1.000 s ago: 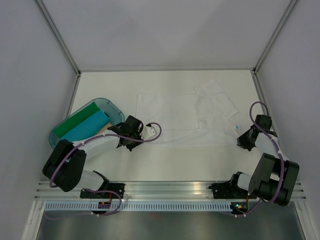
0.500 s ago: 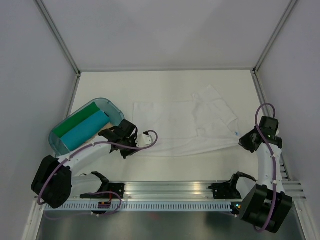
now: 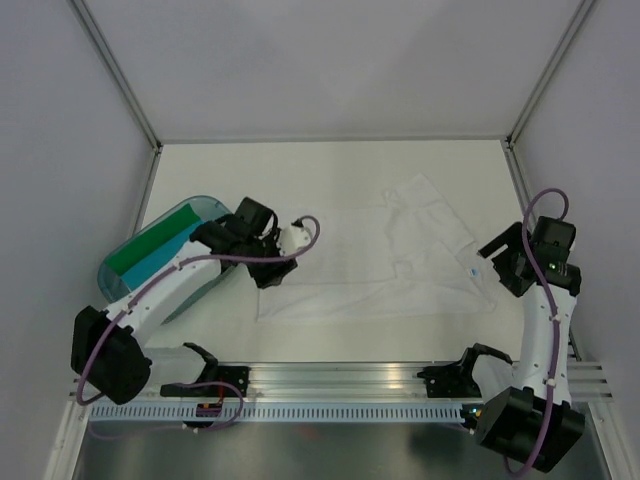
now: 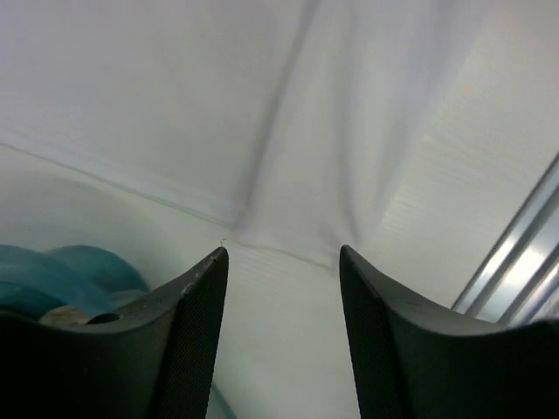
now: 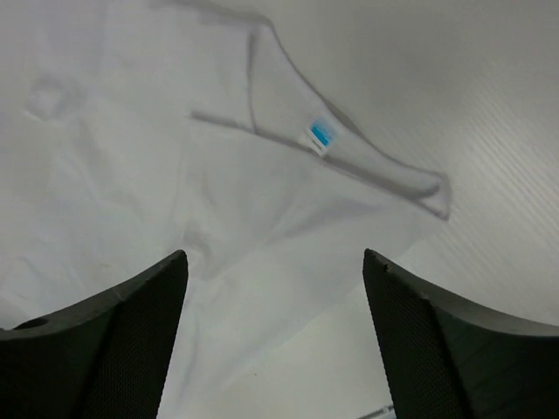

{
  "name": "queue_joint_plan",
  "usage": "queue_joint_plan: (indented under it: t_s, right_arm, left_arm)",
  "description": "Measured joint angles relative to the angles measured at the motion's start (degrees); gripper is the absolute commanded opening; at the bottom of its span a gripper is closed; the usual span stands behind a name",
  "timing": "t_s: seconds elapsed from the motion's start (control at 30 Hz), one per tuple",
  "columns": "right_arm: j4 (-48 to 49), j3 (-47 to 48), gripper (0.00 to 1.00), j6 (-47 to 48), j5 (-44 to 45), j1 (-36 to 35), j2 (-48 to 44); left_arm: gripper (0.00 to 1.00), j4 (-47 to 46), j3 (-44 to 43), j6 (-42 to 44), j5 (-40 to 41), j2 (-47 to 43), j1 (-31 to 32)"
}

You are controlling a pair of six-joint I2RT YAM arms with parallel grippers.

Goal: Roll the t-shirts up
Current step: Fold the tshirt

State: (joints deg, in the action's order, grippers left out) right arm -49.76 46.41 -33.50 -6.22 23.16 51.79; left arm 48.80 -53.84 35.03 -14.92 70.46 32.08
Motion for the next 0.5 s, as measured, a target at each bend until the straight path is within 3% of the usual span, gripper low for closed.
queue_joint_plan:
  t_s: [0.13, 0.23, 0.33, 0.37, 0.5]
  right_arm:
    - [9.42, 6.82, 0.79, -1.03, -1.33, -0.28, 4.66]
    - [17.53, 13.60, 0.75, -1.97, -1.20, -2.14, 14.29]
    - [20.63, 23.30, 0.70, -0.72, 0.15, -6.49, 27.54]
    - [20.76, 27.93, 0.63, 0.48, 0.48, -8.39, 33.24]
    - [21.81, 46.05, 0.58, 4.90, 1.60, -14.78, 53.68]
  left_arm:
    - [0.57, -2.45, -19.26, -6.21, 1.16, 12.79, -5.22]
    - [0.58, -5.33, -33.94, -10.80, 1.70, 25.05, -10.36]
    - [0.58, -6.88, -42.14, -13.75, 3.67, 34.05, -13.62]
    - [0.58, -7.15, -44.28, -14.51, 4.81, 37.16, -14.32]
    - [0.60, -6.54, -49.66, -16.83, 7.39, 46.88, -15.02]
